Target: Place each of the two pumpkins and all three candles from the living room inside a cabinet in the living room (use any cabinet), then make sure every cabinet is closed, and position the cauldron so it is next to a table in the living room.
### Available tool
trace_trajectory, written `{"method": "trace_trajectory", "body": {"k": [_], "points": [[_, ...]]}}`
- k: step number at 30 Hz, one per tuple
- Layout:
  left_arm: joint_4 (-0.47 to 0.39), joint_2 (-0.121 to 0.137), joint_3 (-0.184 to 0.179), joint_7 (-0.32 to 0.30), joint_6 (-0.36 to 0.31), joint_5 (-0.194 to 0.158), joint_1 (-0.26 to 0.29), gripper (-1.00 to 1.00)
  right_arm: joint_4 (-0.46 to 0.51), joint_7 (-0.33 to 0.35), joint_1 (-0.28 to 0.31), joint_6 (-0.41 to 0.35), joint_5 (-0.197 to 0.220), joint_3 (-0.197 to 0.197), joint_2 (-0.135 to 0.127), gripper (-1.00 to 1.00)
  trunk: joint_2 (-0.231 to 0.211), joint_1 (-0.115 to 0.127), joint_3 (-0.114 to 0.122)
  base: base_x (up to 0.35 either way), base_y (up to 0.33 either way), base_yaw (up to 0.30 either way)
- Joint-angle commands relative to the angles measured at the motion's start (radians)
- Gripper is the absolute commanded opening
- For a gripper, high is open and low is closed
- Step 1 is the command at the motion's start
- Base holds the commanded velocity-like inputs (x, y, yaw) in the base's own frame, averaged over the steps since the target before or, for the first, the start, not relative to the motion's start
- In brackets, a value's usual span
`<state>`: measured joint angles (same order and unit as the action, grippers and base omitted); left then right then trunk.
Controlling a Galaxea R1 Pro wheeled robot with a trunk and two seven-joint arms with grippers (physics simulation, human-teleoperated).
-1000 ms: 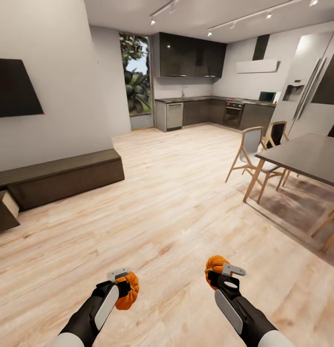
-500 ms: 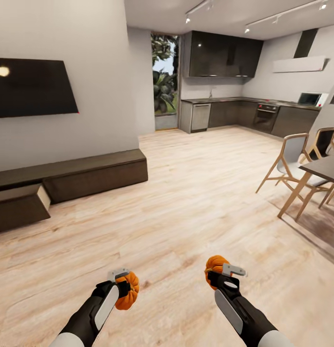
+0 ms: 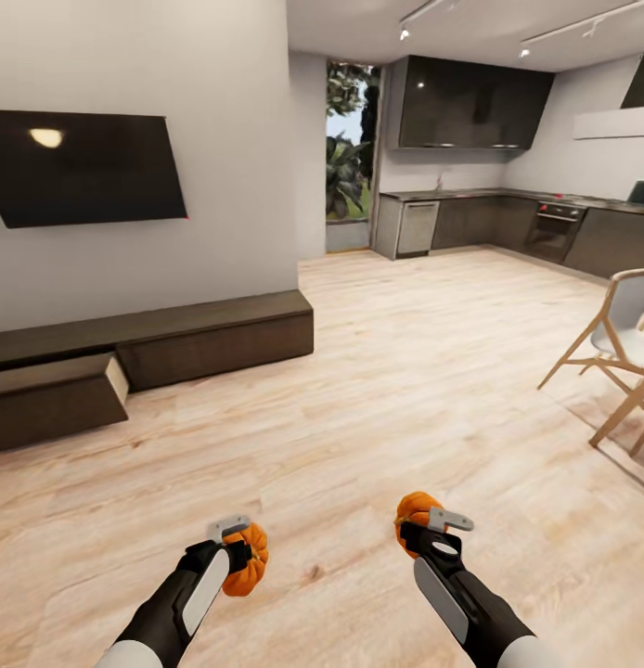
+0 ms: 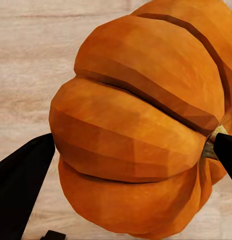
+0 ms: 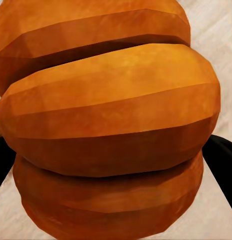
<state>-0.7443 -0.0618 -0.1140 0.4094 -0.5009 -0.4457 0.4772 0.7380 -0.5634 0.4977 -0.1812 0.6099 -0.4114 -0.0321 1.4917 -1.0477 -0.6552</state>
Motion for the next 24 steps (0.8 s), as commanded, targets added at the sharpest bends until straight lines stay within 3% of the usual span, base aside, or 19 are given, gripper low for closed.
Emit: {"method": "trace_trajectory", "body": {"k": [1,11,24], "points": [[-0.001,0.000,-0.004,0.009,-0.001,-0.009,0.001,-1.00,0.003,-0.009,0.001,-0.005,0.001,-0.006,-0.002,-1.00,0.001,0.000,-0.001,0.281,0.199,0.250],[-0.001,0.000,-0.003,0.009,-0.001,-0.008,0.001,-1.00,0.003,-0.009,0.001,-0.005,0.001,-0.006,-0.002,-1.00,0.001,0.000,-0.001,0.230,0.186,0.276],[-0.001,0.000,-0.003,0.009,-0.001,-0.008,0.001,-1.00,0.003,-0.009,0.001,-0.005,0.000,-0.006,-0.002,-1.00,0.001,0.000,-0.001,0.072,0.102,0.281]]}}
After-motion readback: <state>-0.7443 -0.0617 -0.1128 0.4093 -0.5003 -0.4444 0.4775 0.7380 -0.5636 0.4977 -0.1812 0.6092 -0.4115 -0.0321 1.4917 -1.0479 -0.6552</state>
